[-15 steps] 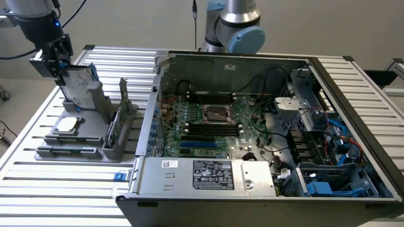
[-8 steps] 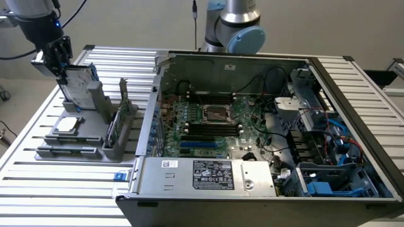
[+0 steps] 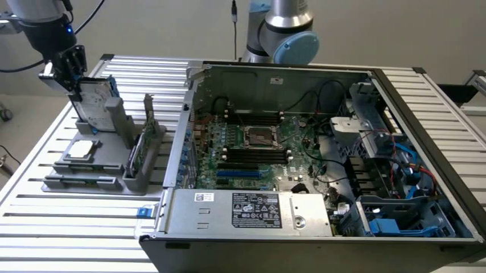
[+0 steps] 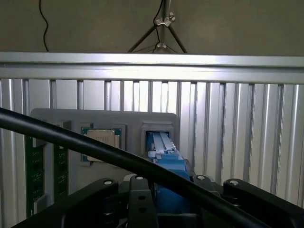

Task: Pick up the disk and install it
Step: 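Pick up the disk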

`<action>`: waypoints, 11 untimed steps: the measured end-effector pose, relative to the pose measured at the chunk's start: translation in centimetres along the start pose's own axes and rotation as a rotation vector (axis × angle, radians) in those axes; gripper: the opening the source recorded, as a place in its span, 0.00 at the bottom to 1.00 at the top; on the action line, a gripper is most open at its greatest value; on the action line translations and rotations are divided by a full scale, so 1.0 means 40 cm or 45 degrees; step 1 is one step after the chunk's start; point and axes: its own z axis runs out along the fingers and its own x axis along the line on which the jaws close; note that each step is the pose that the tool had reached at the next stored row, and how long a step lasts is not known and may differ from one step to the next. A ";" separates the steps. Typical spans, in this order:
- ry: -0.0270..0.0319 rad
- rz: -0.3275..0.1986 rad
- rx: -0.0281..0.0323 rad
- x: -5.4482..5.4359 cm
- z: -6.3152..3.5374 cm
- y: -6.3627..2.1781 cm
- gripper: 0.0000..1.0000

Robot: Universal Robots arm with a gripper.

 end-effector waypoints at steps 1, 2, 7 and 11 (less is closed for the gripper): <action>-0.0001 0.000 0.0001 0.000 0.000 0.000 0.35; 0.0000 0.001 -0.0001 0.000 0.000 0.000 0.35; -0.0001 0.003 -0.0002 0.000 0.002 0.000 0.33; 0.0000 0.007 -0.0003 0.000 0.003 0.000 0.33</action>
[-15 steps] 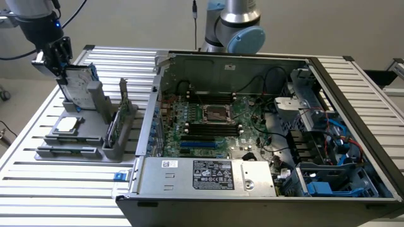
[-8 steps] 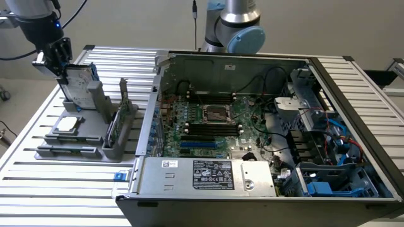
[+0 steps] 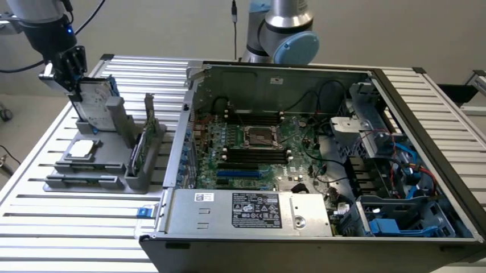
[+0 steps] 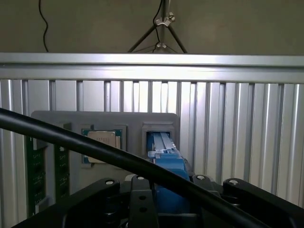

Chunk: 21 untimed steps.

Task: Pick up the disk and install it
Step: 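Pick up the disk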

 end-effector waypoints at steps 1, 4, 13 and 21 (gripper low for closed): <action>0.0000 0.002 -0.0001 0.000 0.000 0.000 0.33; 0.0004 0.006 -0.0005 0.000 0.002 0.000 0.33; 0.0005 0.014 -0.0002 0.001 0.003 0.001 0.33; 0.0005 0.014 -0.0002 0.001 0.003 0.001 0.33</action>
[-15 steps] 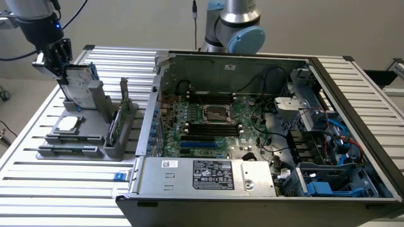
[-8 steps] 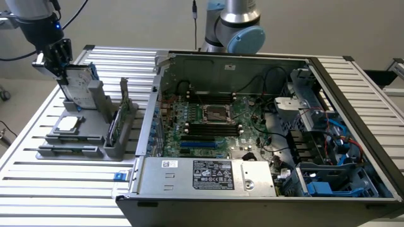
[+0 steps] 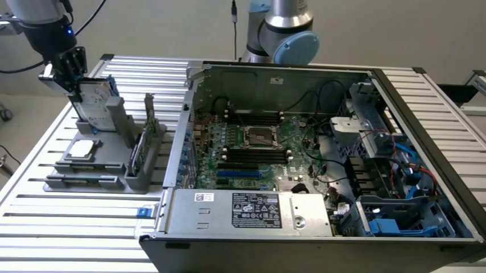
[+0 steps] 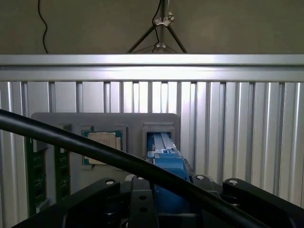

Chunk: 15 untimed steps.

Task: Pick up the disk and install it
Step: 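Pick up the disk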

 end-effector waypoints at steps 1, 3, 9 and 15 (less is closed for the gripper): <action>0.0000 0.000 0.0000 0.000 0.000 0.000 0.33; 0.0000 0.000 0.0000 0.000 0.000 0.000 0.33; 0.0000 0.000 -0.0001 0.000 0.000 0.000 0.33; -0.0001 0.000 0.0004 0.000 -0.001 0.000 0.33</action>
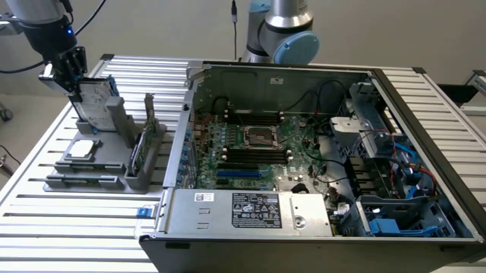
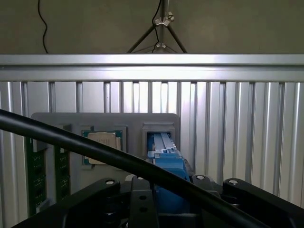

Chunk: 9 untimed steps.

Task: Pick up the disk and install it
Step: 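Pick up the disk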

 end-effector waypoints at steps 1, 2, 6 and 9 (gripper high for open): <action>-0.0001 0.000 0.0001 0.000 -0.001 0.000 0.33; 0.0000 0.000 0.0001 0.000 -0.002 0.000 0.33; 0.0001 0.000 0.0008 0.000 -0.010 0.000 0.33; 0.0002 0.000 0.0021 0.001 -0.019 0.001 0.33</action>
